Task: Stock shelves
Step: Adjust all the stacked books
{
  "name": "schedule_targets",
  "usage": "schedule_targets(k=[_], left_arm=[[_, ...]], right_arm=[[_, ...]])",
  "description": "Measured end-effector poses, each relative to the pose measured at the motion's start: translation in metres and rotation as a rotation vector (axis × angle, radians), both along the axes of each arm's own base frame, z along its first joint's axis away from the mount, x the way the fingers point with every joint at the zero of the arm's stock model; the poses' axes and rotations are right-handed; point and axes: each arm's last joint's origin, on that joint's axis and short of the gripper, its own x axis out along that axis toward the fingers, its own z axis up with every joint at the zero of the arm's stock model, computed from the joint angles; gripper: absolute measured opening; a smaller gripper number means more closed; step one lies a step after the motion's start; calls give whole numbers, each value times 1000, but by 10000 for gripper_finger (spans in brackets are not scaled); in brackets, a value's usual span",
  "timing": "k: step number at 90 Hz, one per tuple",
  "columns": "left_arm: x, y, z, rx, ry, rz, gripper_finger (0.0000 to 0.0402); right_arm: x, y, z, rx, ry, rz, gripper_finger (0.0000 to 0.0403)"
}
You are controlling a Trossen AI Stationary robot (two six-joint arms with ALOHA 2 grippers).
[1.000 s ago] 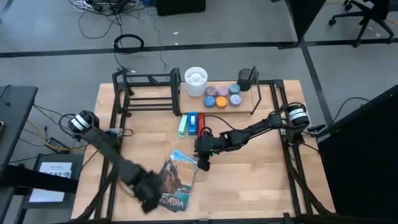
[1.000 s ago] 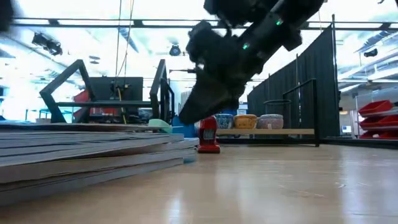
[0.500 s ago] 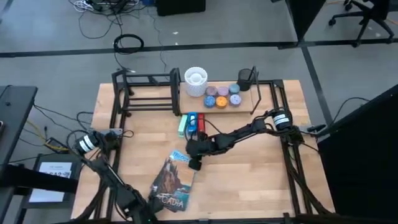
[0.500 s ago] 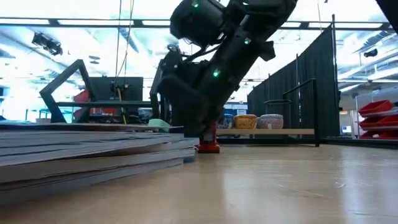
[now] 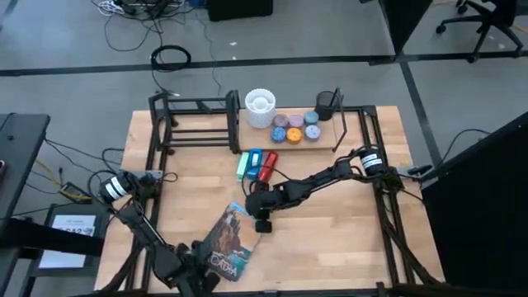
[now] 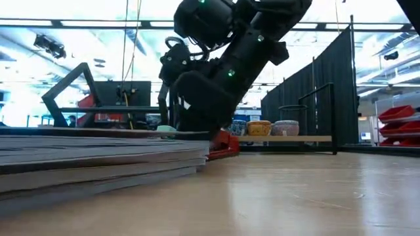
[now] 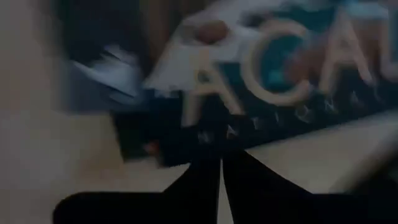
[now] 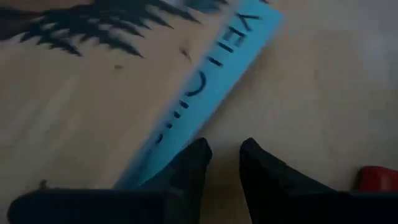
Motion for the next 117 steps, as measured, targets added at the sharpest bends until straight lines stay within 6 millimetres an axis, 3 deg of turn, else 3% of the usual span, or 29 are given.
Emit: schedule_targets(k=[19, 28, 36, 45, 51, 57, 75, 90, 99, 117], left_arm=[[5, -9, 18, -39, -7, 1, 0], [0, -14, 27, -79, 87, -12, 0], [-11, -6, 39, 26, 211, 25, 0], [-14, 7, 66, 197, 274, 44, 0], [-10, 19, 81, 287, 298, 41, 0], [-4, 31, 85, 265, 267, -7, 0], [-3, 83, 64, 286, 349, -46, 0], [-5, 113, 32, 152, 313, -95, 0], [-10, 122, 14, 131, 256, -105, 0], [-13, 126, -17, 33, 188, -181, 0]], right_arm=[[-3, 0, 6, -33, 7, 5, 73], [-5, -4, 17, -36, -6, -2, 73], [-5, -10, 25, -34, -16, -24, 73], [-13, -13, 31, -63, 41, -19, 73], [-21, -6, 43, -69, 54, 34, 73], [-29, 9, 57, -41, 49, 138, 73], [-44, 60, 70, 73, -5, 416, 73], [-41, 94, 42, 54, -49, 458, 73], [-35, 99, 32, 59, -93, 429, 73], [-20, 91, -4, 85, -73, 335, 73]])
